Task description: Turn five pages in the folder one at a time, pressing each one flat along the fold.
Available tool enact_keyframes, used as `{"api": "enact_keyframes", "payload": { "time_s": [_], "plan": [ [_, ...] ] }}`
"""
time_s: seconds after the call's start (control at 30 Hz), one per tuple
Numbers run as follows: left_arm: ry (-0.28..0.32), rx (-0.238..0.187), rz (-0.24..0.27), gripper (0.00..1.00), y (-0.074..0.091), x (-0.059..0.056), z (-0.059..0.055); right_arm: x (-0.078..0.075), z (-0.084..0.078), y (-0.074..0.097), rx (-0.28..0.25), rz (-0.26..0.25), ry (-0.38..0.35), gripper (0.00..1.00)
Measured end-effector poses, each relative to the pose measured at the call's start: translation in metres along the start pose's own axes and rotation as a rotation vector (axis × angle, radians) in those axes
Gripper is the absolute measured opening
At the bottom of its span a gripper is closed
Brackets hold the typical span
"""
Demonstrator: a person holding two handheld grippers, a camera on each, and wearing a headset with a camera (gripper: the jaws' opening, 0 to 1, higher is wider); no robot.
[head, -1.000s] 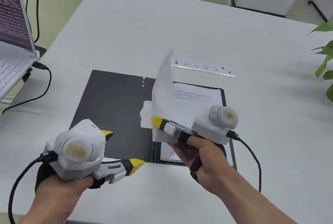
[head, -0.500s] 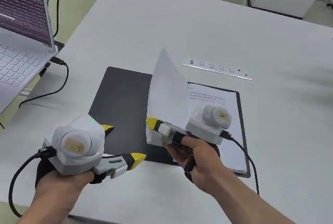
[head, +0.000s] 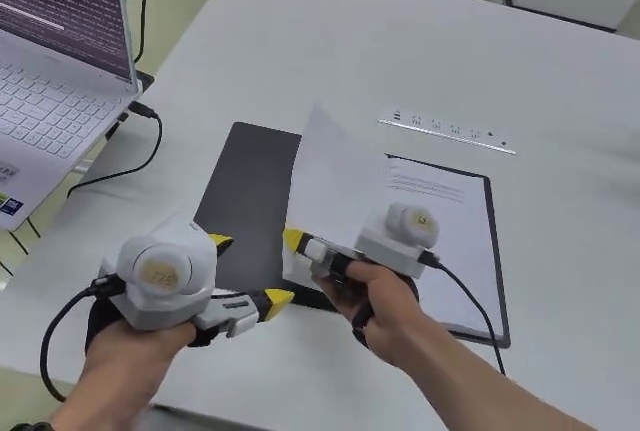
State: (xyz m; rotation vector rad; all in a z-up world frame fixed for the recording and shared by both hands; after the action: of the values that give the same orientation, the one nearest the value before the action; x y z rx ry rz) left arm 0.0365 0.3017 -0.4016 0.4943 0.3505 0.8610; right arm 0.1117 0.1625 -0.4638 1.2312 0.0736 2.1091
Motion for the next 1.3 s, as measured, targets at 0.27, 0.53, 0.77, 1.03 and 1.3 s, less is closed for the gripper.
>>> {"api": "enact_keyframes", "payload": {
  "time_s": [0.27,0.53,0.77,1.03,1.3],
  "plan": [
    [0.007,0.008,0.009,0.61,0.002,0.002,-0.002,-0.018,-0.010,-0.018,0.047,-0.037,-0.049,0.00],
    [0.007,0.021,0.026,0.61,0.008,0.005,-0.002,-0.035,-0.020,-0.029,0.067,-0.066,-0.106,0.00],
    [0.007,0.031,0.028,0.61,0.008,0.006,-0.002,-0.039,-0.021,-0.032,0.078,-0.059,-0.105,0.00],
    [0.002,0.042,0.015,0.61,0.006,0.005,-0.002,-0.036,-0.023,-0.031,0.044,-0.001,-0.147,0.10],
    [0.018,0.027,0.010,0.57,0.010,0.006,0.001,-0.027,-0.026,-0.025,0.041,0.069,-0.119,0.27]
  ]
}}
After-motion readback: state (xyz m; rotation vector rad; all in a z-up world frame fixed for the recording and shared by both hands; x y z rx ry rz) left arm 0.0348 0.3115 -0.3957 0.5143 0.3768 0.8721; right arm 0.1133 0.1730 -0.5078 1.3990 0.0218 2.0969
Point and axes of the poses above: the centre of the closed fingertips' face, and the gripper's own axes: y roughly backward along the fingers, x roughly to its left, z roughly out of its top, the point moved 9 cm from there along y, roughly backward along the fingers, and after that the axes turned 4 degrees about z, right-handed, at the moved point
